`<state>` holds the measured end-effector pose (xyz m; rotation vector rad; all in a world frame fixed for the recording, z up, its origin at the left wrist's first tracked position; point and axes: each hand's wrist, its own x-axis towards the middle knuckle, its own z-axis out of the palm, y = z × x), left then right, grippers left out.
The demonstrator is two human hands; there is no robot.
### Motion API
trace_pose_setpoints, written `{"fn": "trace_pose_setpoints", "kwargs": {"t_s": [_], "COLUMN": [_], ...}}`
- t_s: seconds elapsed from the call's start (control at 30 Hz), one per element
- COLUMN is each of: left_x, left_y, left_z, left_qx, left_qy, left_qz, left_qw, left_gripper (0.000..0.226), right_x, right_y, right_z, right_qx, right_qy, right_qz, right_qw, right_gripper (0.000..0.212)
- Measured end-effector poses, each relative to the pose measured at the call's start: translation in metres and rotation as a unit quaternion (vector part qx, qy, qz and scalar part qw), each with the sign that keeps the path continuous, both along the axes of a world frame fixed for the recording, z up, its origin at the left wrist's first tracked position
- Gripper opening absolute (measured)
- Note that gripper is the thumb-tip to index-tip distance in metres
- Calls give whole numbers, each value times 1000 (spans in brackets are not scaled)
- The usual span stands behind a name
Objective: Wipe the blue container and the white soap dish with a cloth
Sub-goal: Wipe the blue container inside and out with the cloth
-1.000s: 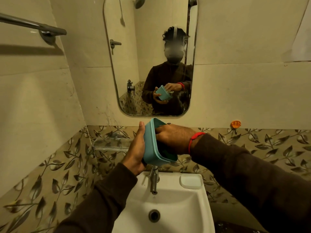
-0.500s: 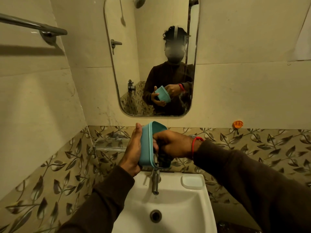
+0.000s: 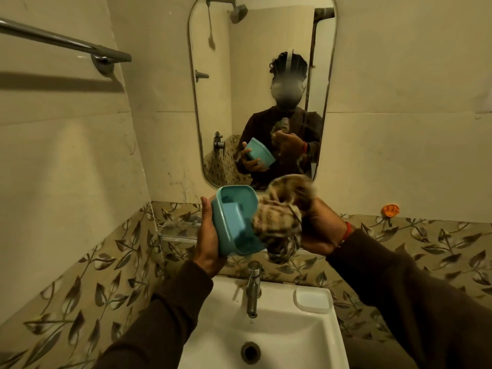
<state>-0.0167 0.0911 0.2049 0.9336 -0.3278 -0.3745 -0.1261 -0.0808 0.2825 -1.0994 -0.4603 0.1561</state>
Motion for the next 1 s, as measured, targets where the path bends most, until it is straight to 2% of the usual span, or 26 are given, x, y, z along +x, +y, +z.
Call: {"fn": "trace_pose_setpoints", "kwargs": {"t_s": [0.07, 0.13, 0.2, 0.27, 0.37, 0.5, 0.57, 0.73, 0.83, 0.9, 1.0], "left_x": [1, 3, 4, 2, -6, -20, -24, -25, -22, -18, -14], "left_y": [3, 7, 7, 3, -11, -25, -28, -27, -21, -17, -10], "left_z": [-4, -4, -3, -2, -4, -8, -12, -24, -26, -27, -32], "left_qx": [-28, -50, -73, -92, -95, -113, -136, -140, -97, -39, 46], "left_qy": [21, 45, 66, 83, 107, 152, 157, 139, 92, 54, 19], "left_qz": [34, 59, 68, 78, 115, 125, 123, 119, 131, 135, 115], "left_qw": [999, 996, 993, 989, 983, 974, 971, 973, 982, 989, 992], "left_gripper": [71, 67, 71, 74, 71, 68, 65, 63, 50, 40, 35], "right_x": [-1, 3, 9, 11, 12, 14, 14, 14, 17, 16, 13], "right_y": [-8, -17, -24, -25, -16, -4, -3, -6, -9, -12, -17], "right_z": [1, -5, -21, -36, -44, -42, -42, -45, -48, -49, -54], "right_qx": [-58, -183, -333, -411, -425, -432, -432, -396, -359, -371, -441], "right_qy": [2, 34, 65, 99, 112, 111, 122, 114, 81, 29, -57], "right_qz": [-4, -64, -159, -233, -252, -248, -267, -327, -364, -403, -449], "right_qw": [998, 981, 927, 876, 862, 860, 853, 851, 855, 836, 775], "right_gripper": [8, 3, 22, 29, 53, 74, 70, 33, 36, 35, 26]}}
